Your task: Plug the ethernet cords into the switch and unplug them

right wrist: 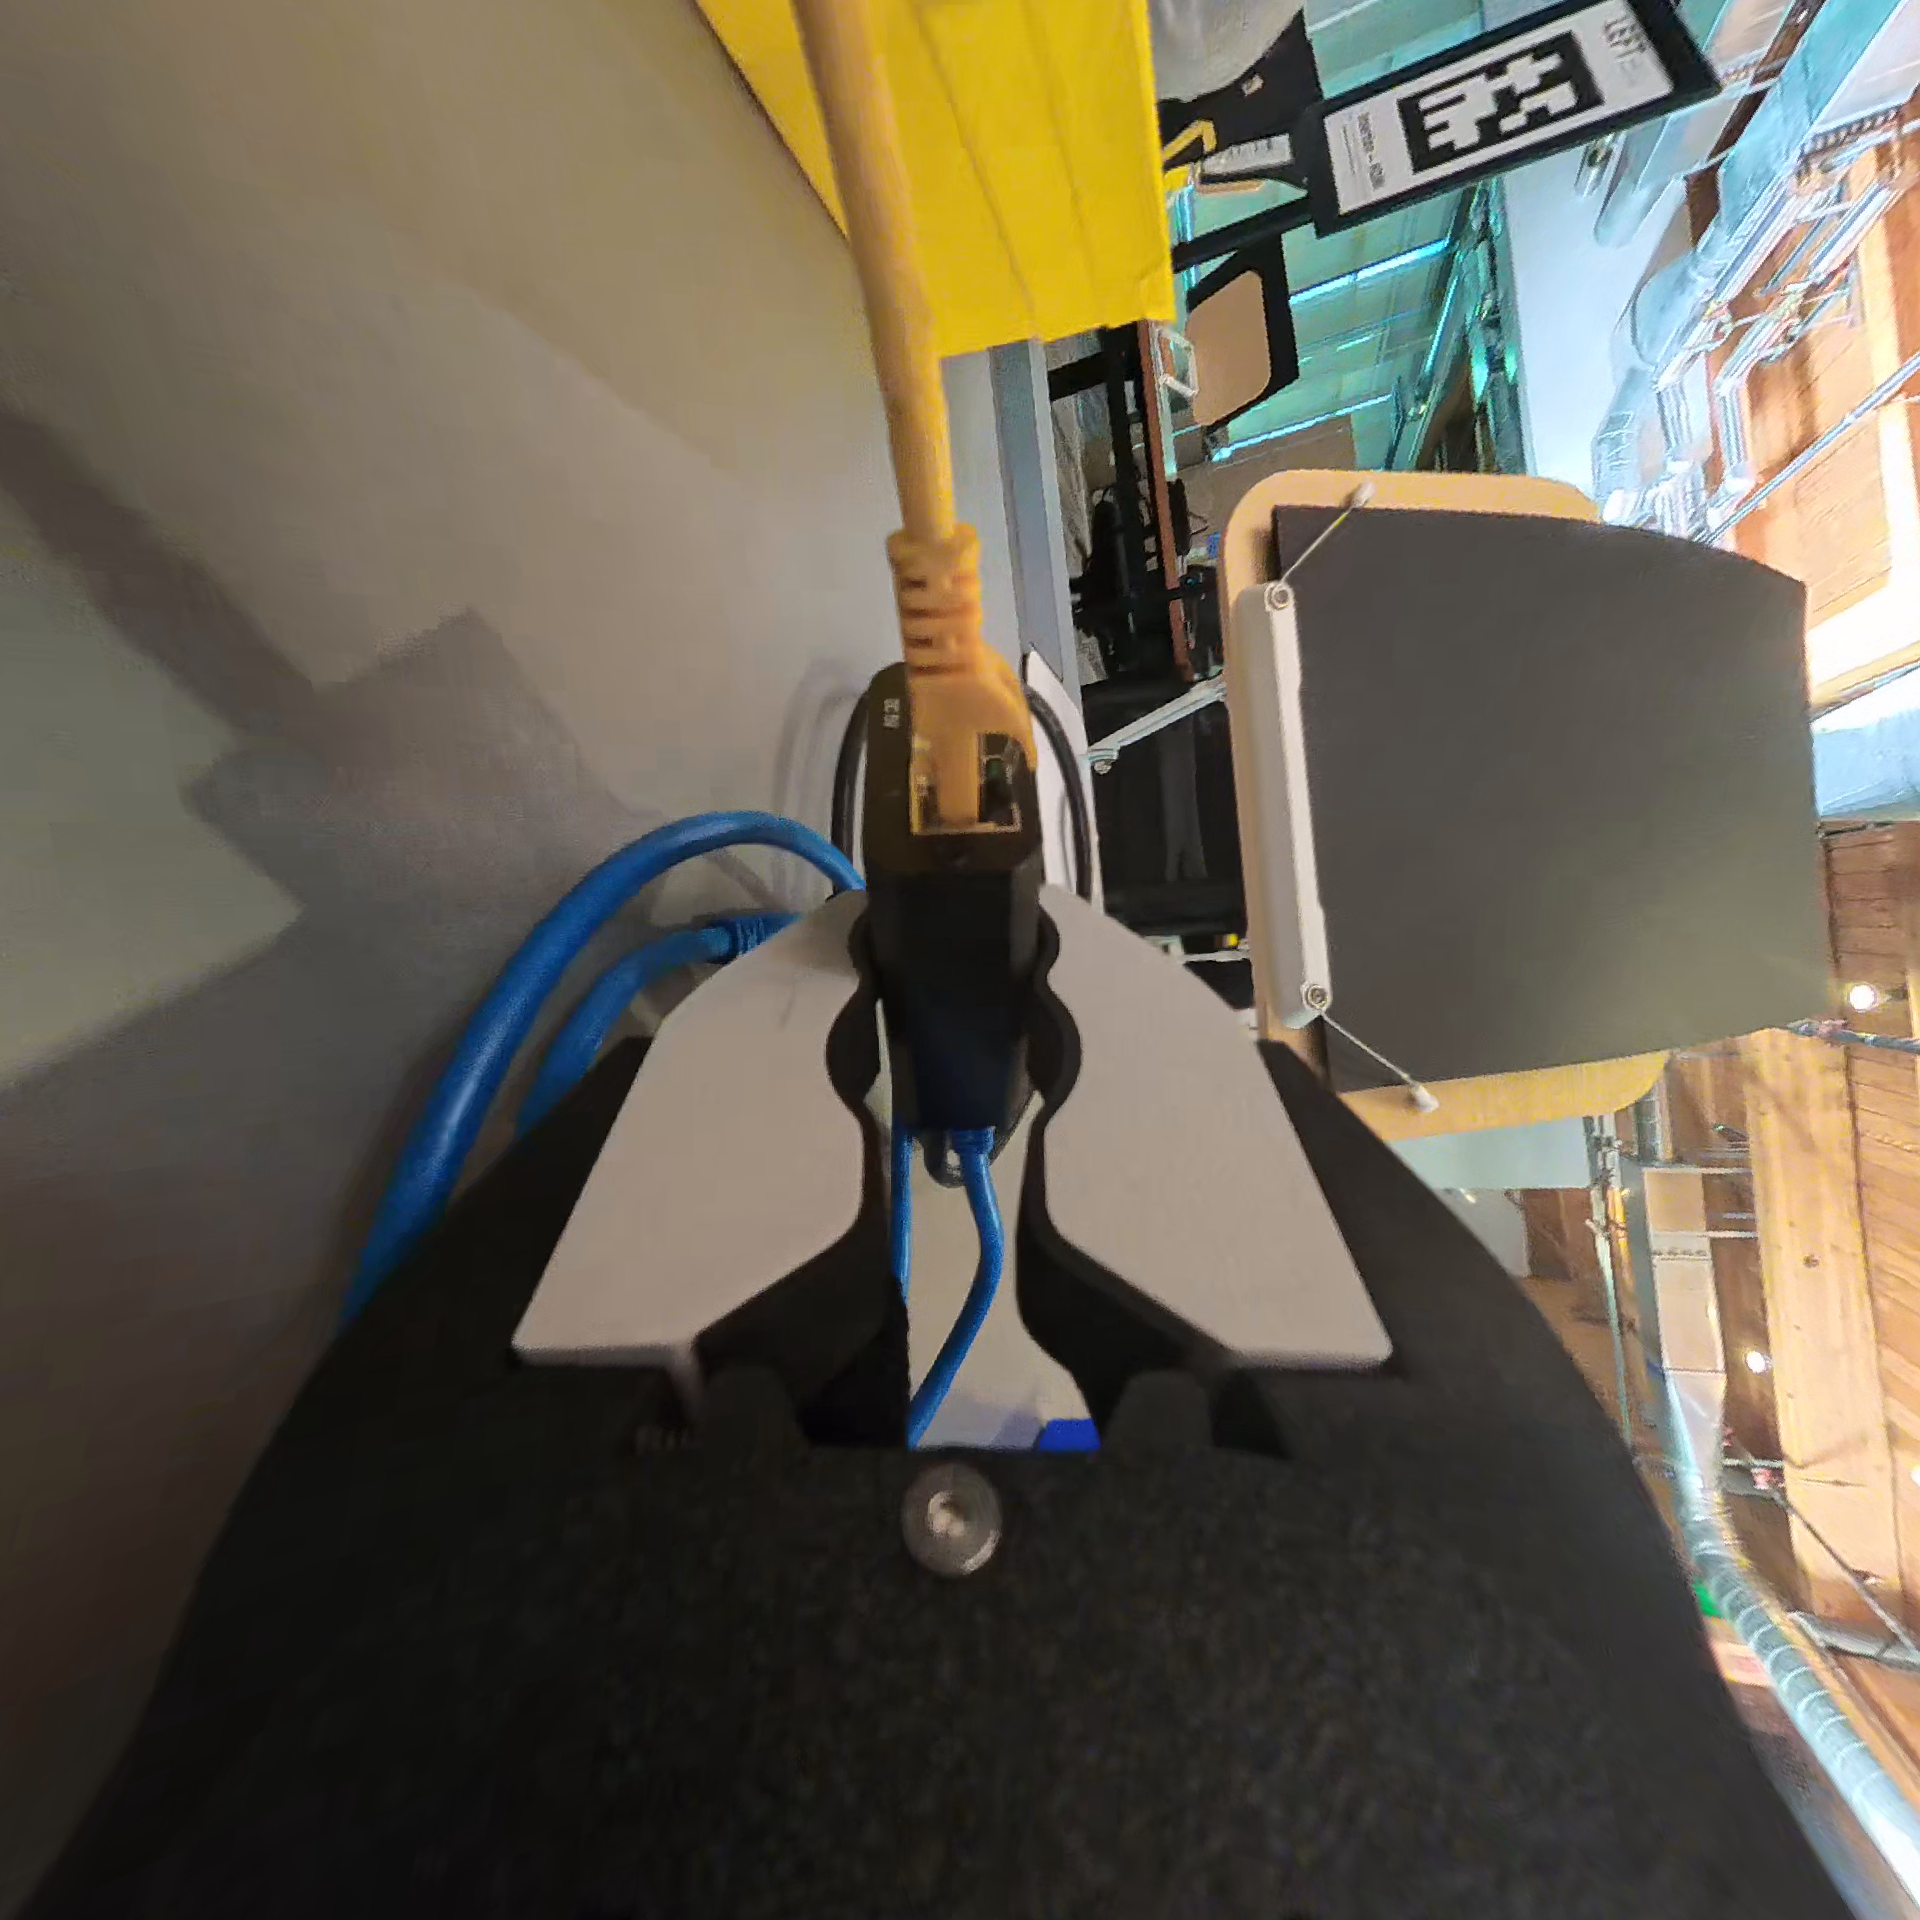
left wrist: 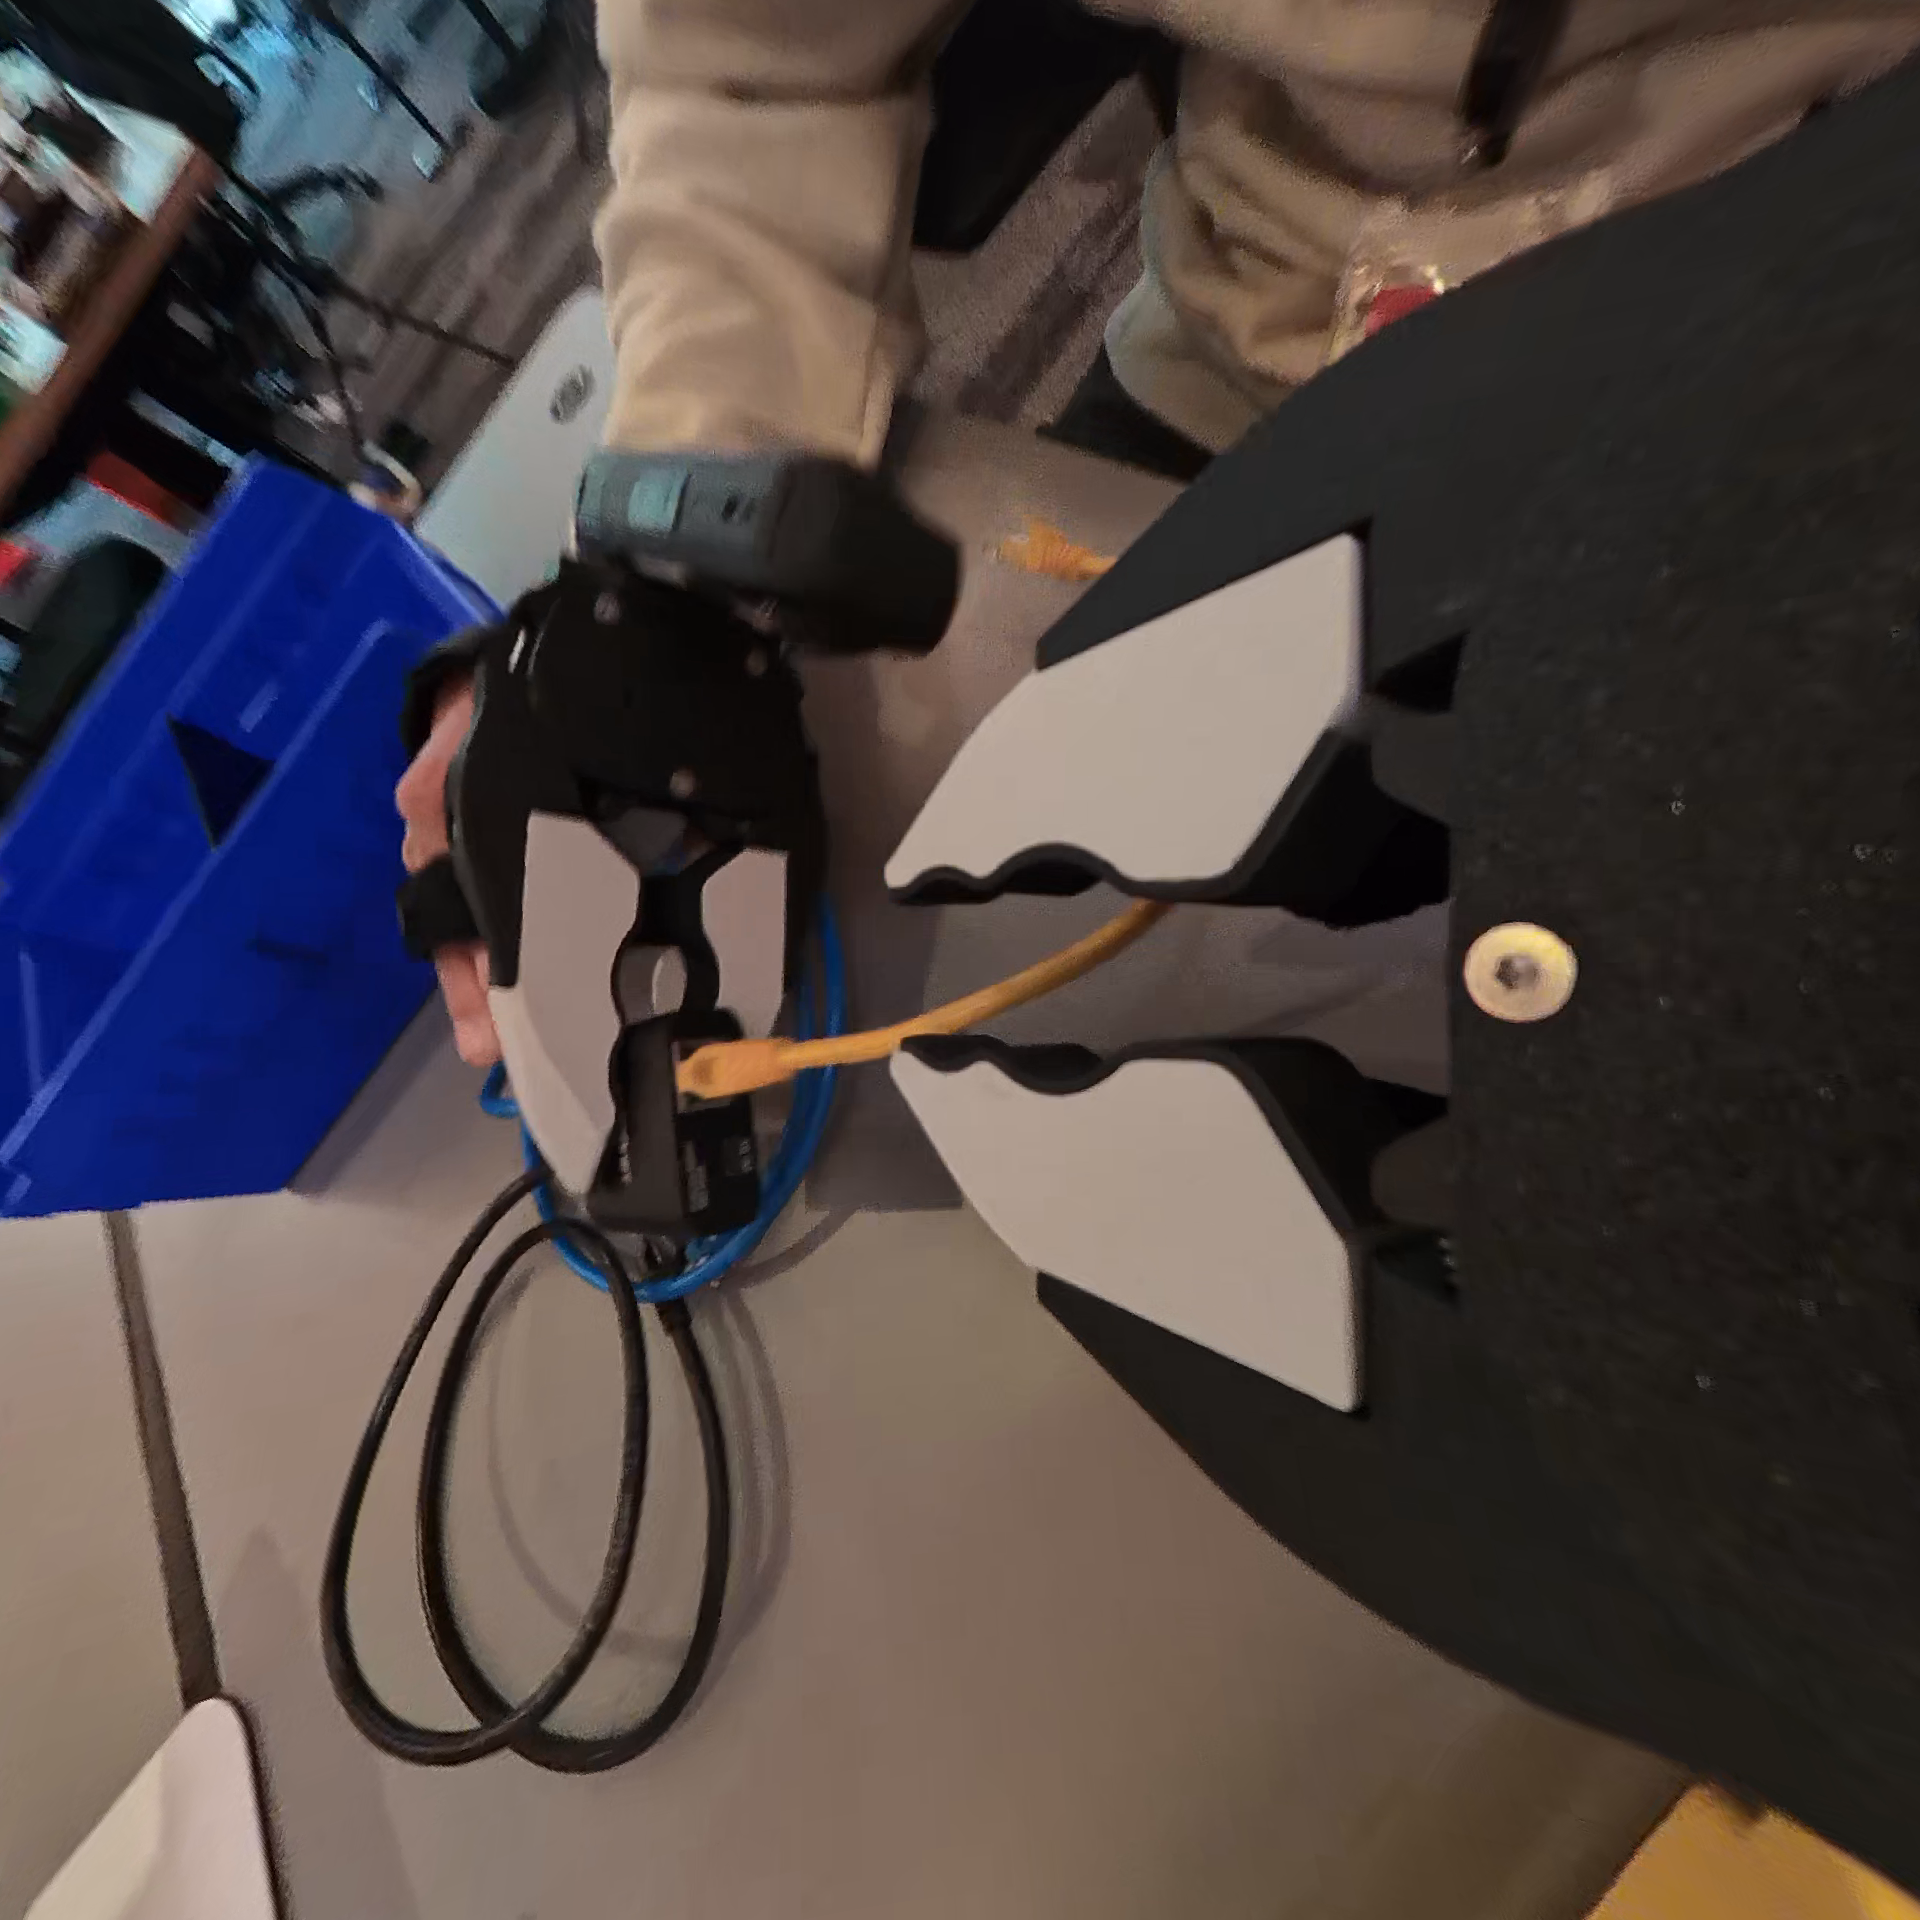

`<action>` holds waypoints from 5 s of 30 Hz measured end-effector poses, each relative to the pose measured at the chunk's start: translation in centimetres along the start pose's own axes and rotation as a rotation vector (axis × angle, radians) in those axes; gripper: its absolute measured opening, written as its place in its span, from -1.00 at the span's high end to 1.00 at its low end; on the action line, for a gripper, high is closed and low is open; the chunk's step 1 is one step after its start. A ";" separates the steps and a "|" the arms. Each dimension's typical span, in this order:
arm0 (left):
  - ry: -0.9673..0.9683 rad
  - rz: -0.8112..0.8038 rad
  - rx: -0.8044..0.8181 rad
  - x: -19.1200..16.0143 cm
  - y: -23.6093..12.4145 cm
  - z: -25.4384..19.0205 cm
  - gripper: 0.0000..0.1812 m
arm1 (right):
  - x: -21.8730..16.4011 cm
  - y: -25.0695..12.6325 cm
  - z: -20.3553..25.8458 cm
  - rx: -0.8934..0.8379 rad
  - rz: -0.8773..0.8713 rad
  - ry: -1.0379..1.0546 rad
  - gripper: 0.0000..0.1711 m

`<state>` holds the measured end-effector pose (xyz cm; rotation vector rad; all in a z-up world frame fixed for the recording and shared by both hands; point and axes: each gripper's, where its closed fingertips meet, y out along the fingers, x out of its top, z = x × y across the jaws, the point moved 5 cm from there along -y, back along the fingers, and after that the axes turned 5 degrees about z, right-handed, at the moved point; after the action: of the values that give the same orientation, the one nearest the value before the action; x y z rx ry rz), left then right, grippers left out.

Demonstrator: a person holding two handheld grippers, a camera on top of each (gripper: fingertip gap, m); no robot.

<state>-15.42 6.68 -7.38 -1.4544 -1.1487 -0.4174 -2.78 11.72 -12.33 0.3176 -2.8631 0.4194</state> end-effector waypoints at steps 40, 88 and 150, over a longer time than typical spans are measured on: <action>-0.243 -0.047 -0.147 -7.6 -4.6 -0.8 0.77 | -19.1 -10.6 -38.5 0.208 0.457 0.502 0.72; -0.231 0.022 -0.115 -8.3 -3.9 -0.8 0.77 | -28.5 2.7 -10.0 0.681 0.879 0.881 0.22; -0.261 0.044 -0.126 -9.2 -4.4 -0.9 0.77 | -20.3 0.1 -16.5 0.299 0.989 0.817 0.43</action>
<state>-22.83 1.43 -12.07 -1.6775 -1.3128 -0.2790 19.71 20.43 -2.16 -1.0245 -1.9367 0.8753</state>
